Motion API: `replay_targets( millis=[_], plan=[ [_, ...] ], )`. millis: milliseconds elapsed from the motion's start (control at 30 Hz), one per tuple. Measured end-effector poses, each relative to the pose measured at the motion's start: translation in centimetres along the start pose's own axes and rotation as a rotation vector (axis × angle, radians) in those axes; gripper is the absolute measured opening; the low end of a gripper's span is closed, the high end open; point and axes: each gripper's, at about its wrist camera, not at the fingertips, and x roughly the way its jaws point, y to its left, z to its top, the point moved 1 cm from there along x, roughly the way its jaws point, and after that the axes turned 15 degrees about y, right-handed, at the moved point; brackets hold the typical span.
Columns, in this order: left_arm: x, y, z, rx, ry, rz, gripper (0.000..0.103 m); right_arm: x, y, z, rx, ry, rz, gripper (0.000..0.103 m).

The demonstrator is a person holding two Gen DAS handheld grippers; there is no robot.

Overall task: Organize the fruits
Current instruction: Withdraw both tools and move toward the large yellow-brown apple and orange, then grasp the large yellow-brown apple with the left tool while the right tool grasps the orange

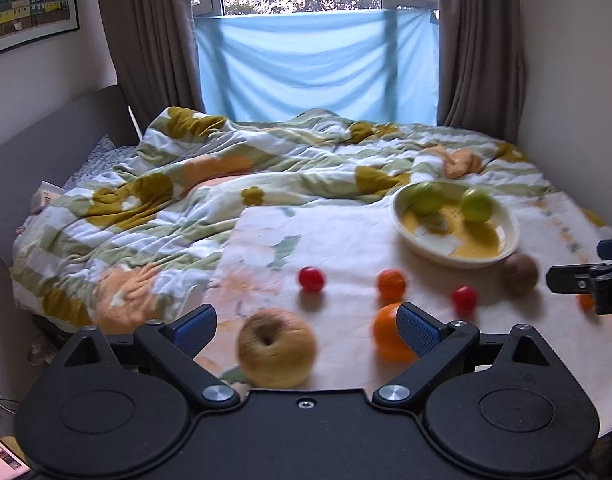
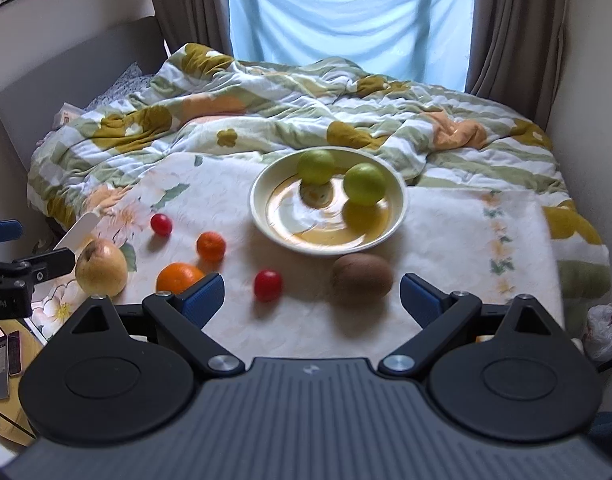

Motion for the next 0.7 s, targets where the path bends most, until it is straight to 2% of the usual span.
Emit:
replay_targets(
  millis=[300,700],
  plan=[
    [6.0,3.1,-1.0,0.038,0.078,0.010,0.099,5.1,4.5,-1.4,-0.086,0.020,0.038,0.103],
    [9.7,3.3,-1.2,0.068,0.124,-0.066,0.096,10.3,8.2,-1.8,-0.212,0.056,0.095,0.103]
  ],
)
